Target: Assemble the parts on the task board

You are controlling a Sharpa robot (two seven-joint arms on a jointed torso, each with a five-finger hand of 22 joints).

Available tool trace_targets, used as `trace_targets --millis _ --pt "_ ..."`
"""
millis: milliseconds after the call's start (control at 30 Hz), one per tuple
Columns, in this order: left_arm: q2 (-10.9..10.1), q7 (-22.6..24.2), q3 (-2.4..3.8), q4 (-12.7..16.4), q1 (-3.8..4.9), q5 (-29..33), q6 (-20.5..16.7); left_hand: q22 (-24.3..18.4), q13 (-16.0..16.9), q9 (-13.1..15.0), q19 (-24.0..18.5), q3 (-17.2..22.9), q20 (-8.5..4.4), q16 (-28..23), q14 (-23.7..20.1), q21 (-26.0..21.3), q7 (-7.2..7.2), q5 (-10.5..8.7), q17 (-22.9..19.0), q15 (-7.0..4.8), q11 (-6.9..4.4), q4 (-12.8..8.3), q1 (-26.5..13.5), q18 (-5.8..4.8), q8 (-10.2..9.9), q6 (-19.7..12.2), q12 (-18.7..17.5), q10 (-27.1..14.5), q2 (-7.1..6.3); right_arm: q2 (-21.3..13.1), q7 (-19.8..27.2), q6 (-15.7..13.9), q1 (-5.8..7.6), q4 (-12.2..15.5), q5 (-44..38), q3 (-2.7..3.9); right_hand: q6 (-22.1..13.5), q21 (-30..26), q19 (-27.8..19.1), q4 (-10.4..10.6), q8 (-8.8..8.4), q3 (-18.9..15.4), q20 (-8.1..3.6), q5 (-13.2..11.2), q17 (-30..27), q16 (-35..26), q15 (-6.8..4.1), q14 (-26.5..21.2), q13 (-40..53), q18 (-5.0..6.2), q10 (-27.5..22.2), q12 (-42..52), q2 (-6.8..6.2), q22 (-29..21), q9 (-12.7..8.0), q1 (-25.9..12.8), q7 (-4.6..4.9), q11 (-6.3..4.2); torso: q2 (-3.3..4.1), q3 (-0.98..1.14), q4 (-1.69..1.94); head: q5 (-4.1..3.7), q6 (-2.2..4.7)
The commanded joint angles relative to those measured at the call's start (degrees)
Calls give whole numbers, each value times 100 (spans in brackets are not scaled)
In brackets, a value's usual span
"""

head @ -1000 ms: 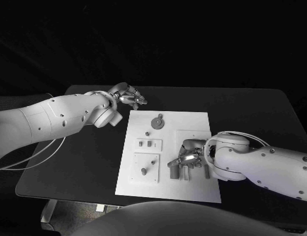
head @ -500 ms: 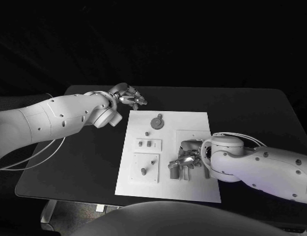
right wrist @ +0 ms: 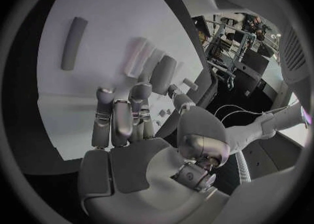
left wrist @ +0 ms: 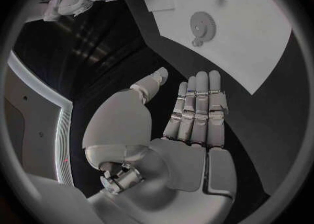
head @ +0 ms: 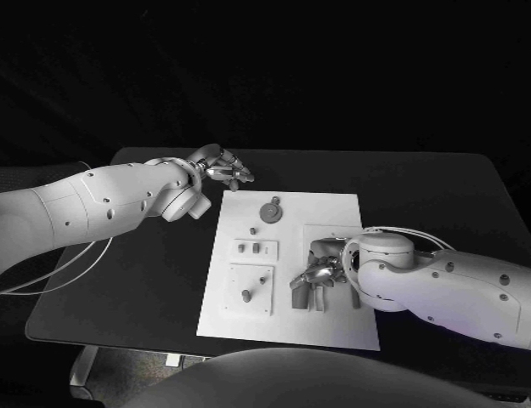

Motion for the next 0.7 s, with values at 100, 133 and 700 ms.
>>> trace_targets --millis 100,133,700 --pt "15 -23 3 13 5 -45 89 10 -10 5 31 0 -13 -23 31 -36 -19 -13 10 -8 -7 28 20 89 -38 -34 27 -45 59 52 -22 137 -72 6 -48 -38 27 28 43 -53 -33 -17 17 51 13 -28 6 41 -3 165 49 -6 29 59 -19 -33 13 -2 1 2 -1 4 0" --pt "15 -24 3 13 5 -45 89 10 -10 5 31 0 -13 -23 31 -36 -19 -13 10 -8 -8 28 21 89 -38 -34 27 -45 60 52 -23 132 -72 7 -13 -38 29 27 44 -60 -34 -18 17 58 15 -29 6 43 -2 165 50 -7 21 58 -20 -37 13 -2 1 2 -1 2 0" --pt "2 -87 3 1 5 -88 110 14 -18 1 32 -1 -14 -28 36 -37 -13 -13 22 -10 -2 24 27 89 -48 -48 23 -60 53 -47 28 -328 -73 -5 723 -38 38 16 102 -571 -65 586 63 220 -17 -86 40 47 0 165 85 -48 403 43 -44 966 38 21 1 3 -1 8 0"
